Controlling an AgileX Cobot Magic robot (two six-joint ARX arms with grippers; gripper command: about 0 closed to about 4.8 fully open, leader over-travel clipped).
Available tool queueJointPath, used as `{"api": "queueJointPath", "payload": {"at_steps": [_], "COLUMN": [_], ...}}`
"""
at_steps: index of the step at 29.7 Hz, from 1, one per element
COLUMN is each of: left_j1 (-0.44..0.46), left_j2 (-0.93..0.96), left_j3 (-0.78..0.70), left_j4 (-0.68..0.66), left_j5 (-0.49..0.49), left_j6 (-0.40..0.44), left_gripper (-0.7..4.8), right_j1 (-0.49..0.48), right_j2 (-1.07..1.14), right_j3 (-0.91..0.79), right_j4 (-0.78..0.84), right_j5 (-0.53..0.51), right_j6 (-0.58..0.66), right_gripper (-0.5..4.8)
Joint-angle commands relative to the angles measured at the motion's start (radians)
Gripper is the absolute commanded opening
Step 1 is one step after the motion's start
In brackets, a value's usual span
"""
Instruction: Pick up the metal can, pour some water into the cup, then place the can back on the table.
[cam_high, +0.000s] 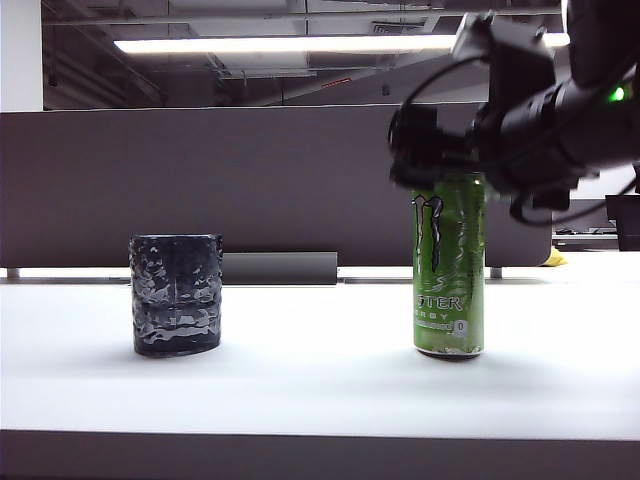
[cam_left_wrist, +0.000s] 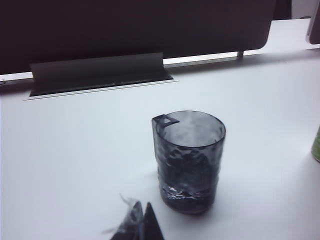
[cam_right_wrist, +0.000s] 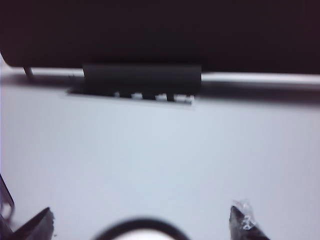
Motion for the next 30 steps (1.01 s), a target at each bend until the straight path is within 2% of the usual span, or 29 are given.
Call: {"api": "queueJointPath", "payload": {"at_steps": [1,12,13,15,19,20,21,25,30], "left_j1": [0.040,0.291,0.301,0.306,0.304,0.304,0.304,0.304,0.304], "left_j2": [0.001,0.001,0.001,0.001,0.001,0.001,0.001,0.001,0.001], "left_j3": [0.002,0.002,0.001,0.001,0.001,0.001,0.001,0.002,0.001], "left_j4": [0.013,0.013,0.013,0.014,0.013,0.013,0.013,0.013,0.013], "left_j5": [0.000,0.000,-0.002,-0.003,0.000,0.000,0.000,0.000,0.000], "left_j6": [0.000,0.000,0.000,0.000,0.000,0.000,0.000,0.000,0.000], "left_gripper": [-0.05,-0.05,-0.05,-0.05,-0.05,-0.05,-0.05,-0.05,-0.05], "right_j1": [0.002,0.002,0.002,0.002,0.002,0.002,0.001,0.001,0.000], "right_j2": [-0.060,-0.370,-0.405,-0.490,-0.690,-0.739,-0.790,-1.019,-1.273], "right_j3": [0.002,0.002,0.002,0.002,0.002,0.002,0.002,0.002,0.002], "right_j4": [0.039,-0.016,-0.033,-0.085,-0.256,-0.299,-0.343,-0.557,-0.801], "right_j5": [0.011,0.023,0.023,0.023,0.023,0.024,0.025,0.079,0.084], "right_j6": [-0.003,-0.008,-0.012,-0.035,-0.060,-0.060,-0.060,-0.075,-0.085], "right_gripper": [4.79,4.79,4.60,3.66,0.57,0.10,-0.08,-0.06,-0.05]}}
